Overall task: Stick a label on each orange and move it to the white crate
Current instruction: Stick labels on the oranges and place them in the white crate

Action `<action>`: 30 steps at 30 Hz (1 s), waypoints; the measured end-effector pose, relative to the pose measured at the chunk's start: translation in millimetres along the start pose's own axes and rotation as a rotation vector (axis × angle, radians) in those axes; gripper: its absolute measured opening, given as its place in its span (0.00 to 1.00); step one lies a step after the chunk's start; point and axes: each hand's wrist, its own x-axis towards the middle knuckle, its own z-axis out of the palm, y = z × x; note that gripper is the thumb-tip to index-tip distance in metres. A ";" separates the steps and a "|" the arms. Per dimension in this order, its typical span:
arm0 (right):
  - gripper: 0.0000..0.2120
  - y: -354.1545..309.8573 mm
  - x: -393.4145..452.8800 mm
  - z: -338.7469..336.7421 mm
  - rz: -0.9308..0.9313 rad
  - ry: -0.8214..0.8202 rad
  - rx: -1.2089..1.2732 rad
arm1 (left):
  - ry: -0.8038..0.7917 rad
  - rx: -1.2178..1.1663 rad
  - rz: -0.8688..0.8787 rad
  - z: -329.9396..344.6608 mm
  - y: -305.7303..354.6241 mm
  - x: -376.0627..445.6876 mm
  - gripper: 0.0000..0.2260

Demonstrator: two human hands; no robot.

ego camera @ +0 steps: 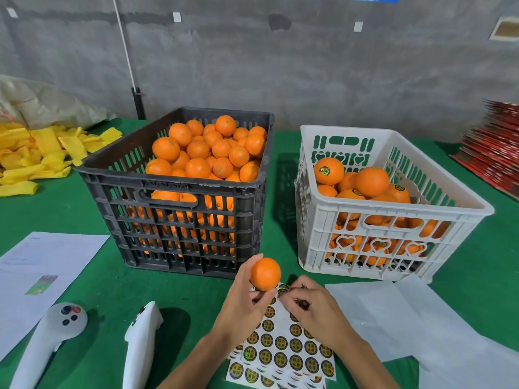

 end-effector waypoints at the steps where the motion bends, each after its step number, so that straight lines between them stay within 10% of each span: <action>1: 0.07 -1.3 0.8 0.5 0.040 0.020 0.049 | -0.003 0.007 -0.001 0.0 -0.4 0.3 0.34; 7: 0.07 -32.5 14.7 -13.6 0.141 0.492 0.002 | -0.021 0.074 0.033 1.5 10.6 4.4 0.35; 13: 0.12 -78.4 14.3 -38.5 -0.003 0.479 0.148 | 0.058 0.212 0.334 -2.6 72.6 22.4 0.33; 18: 0.39 -111.1 32.8 -86.0 0.100 0.534 0.083 | 0.103 0.435 0.607 13.9 155.4 47.4 0.31; 26: 0.36 -80.2 91.0 -203.6 0.124 0.823 -0.363 | 0.171 0.699 0.704 23.5 243.0 106.8 0.25; 30: 0.35 -66.6 126.6 -235.1 0.184 0.718 -0.473 | 0.285 0.795 0.610 -30.4 242.1 142.8 0.19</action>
